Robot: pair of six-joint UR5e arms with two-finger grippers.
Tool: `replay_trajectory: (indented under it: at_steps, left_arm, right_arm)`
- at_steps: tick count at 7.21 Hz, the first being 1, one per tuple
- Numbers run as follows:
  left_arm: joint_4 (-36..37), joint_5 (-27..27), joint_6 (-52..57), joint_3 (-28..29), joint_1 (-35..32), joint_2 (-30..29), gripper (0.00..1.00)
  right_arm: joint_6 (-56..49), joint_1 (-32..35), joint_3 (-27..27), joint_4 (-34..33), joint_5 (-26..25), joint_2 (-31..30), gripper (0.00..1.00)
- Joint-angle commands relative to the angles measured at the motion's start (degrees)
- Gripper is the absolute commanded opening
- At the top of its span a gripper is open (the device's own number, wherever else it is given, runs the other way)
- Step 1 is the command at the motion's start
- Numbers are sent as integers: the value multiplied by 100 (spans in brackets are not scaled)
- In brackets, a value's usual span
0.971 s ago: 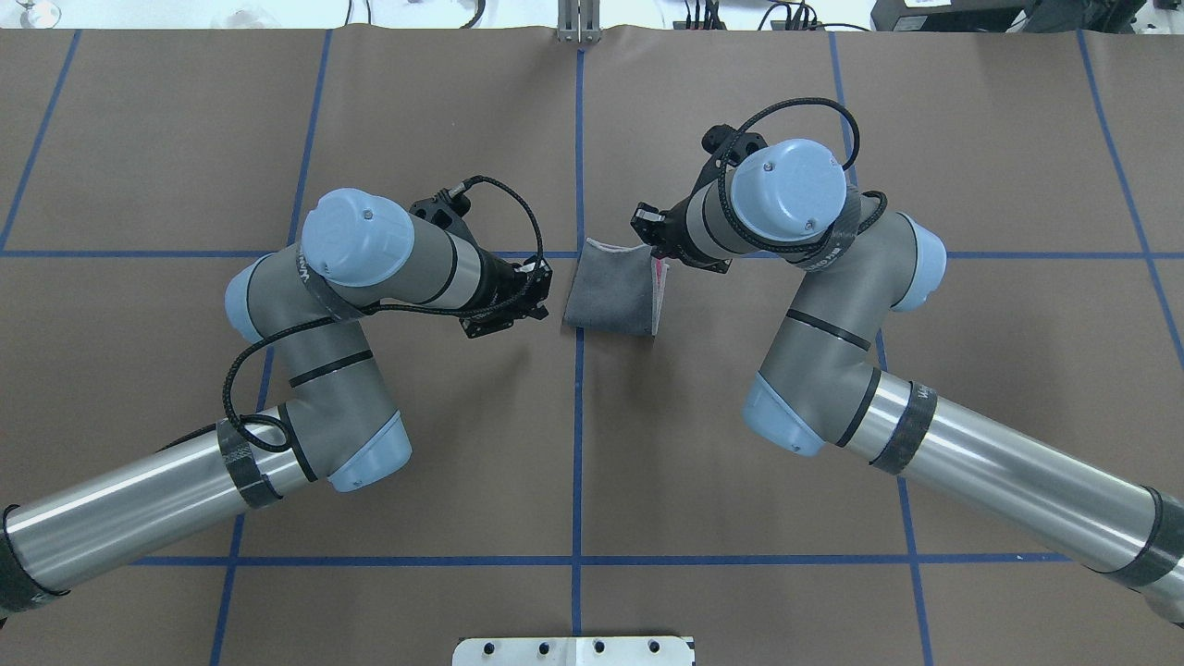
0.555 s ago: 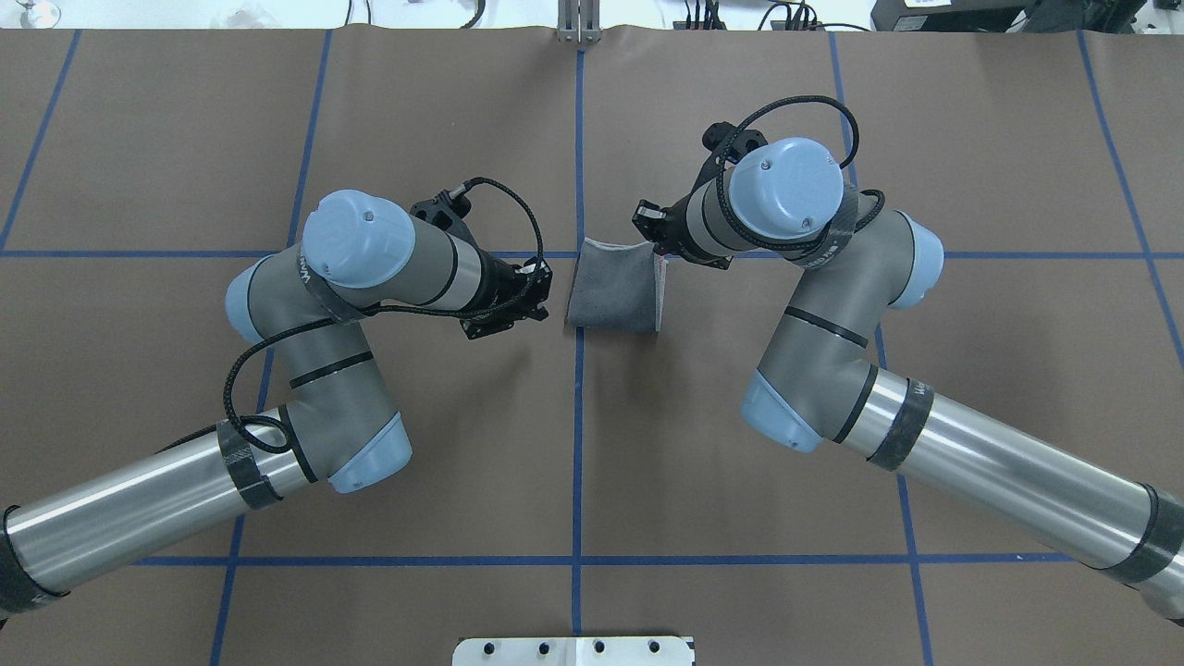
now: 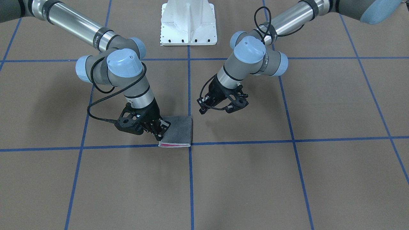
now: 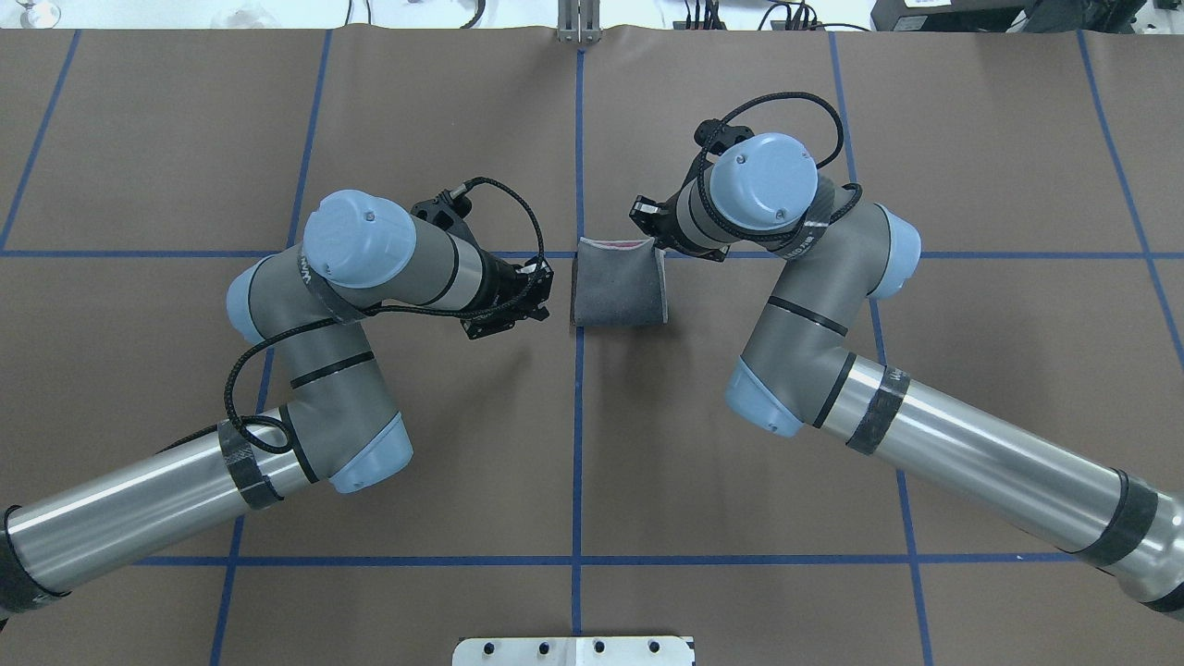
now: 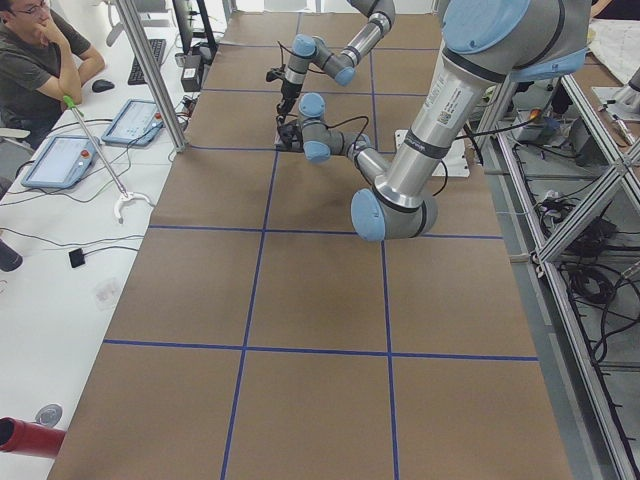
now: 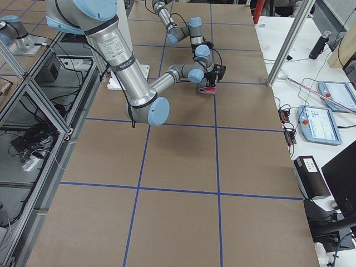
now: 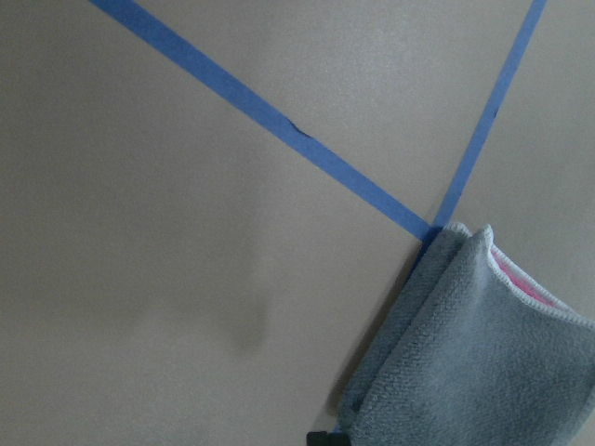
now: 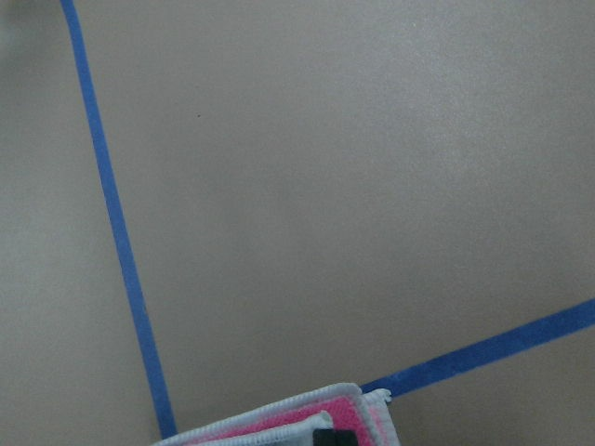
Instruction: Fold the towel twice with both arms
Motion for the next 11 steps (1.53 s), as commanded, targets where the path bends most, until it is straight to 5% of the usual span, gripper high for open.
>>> replay_trajectory:
  at_steps: [1,2,3,7,8,9,10,11]
  left_arm:
    - [0,0,6,0,0,1,0]
    - [-8,0,6,0,0,1,0]
    - [0,0,6,-9,0,-7,0]
    - [35,-78,23,-166,-192,19,0]
    - [288,-505,84,-280,-532,54,0]
    - [386,-1075,128,-342,-1041,89,20]
    - [387,-1394,346,-412,-1376,220,74]
    - [431,-1580,801,-613,-1597,526,85]
  right_arm:
    - [-118,19,-136,0,-11,8,0]
    - [-118,28,-163,0,-11,8,7]
    - [-118,28,-172,0,-11,61,99]
    - [-320,273,-94,9,268,35,100]
    - [-338,396,264,9,575,-305,100]
    - [-477,597,737,-43,795,-726,100]
    - [-688,782,1003,-44,954,-1061,100]
    - [-1090,993,1206,-53,1147,-1395,100]
